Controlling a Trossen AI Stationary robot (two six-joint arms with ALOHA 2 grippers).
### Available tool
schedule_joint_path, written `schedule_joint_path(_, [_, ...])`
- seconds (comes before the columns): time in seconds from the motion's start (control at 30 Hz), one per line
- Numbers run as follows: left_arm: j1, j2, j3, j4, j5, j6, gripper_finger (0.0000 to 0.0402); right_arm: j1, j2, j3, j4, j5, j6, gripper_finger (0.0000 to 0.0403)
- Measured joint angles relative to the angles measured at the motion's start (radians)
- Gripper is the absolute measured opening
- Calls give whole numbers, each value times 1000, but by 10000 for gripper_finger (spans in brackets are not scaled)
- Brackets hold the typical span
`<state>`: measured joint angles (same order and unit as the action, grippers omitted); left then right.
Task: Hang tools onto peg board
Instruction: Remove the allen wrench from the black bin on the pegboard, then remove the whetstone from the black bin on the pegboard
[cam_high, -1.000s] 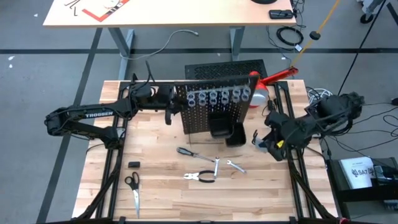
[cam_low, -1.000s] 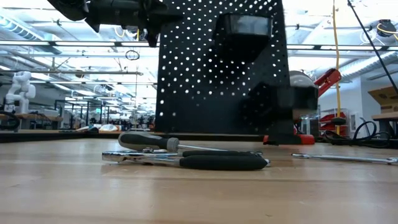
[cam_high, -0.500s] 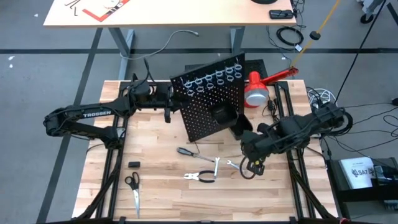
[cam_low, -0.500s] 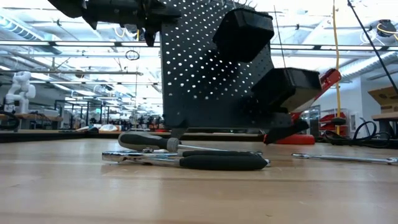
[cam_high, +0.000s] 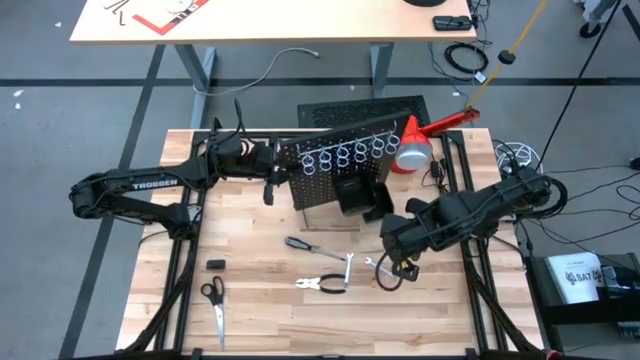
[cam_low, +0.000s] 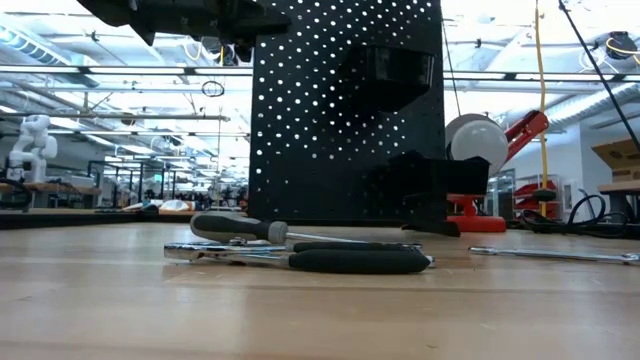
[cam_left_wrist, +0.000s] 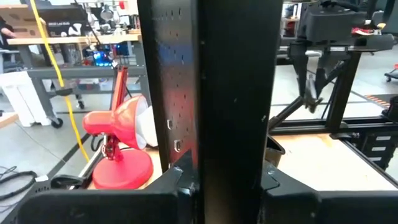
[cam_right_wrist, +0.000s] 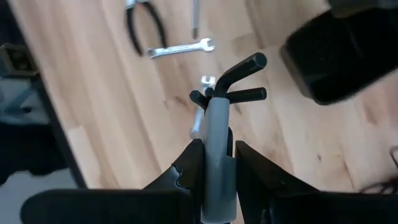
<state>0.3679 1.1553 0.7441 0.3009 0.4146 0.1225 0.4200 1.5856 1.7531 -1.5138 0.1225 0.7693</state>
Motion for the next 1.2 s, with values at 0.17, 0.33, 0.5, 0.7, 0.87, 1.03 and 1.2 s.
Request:
schedule_joint_path(0.17, [-4,1,-1,-1,15,13,62,1,23,0,31,-56,-61,64])
schedule_joint_path(0.33, [-7,2,-1,-14,76,45,62,26,96,0,37,-46,-101,113])
schedule_joint_path(0.5, [-8,2,-1,-13,95,40,62,47,173,0,74,-19,-166,181])
schedule_joint_path(0.7, [-15,2,-2,-20,87,24,62,64,187,14,153,194,-183,225])
schedule_joint_path(0.87, [-16,2,-3,-21,109,27,62,68,185,94,159,495,-222,211])
schedule_joint_path(1.03, [-17,2,-3,-24,120,26,62,40,183,170,162,649,-369,193])
schedule_joint_path(1.2, [-17,2,-3,-26,131,34,62,-24,183,173,164,622,-558,183])
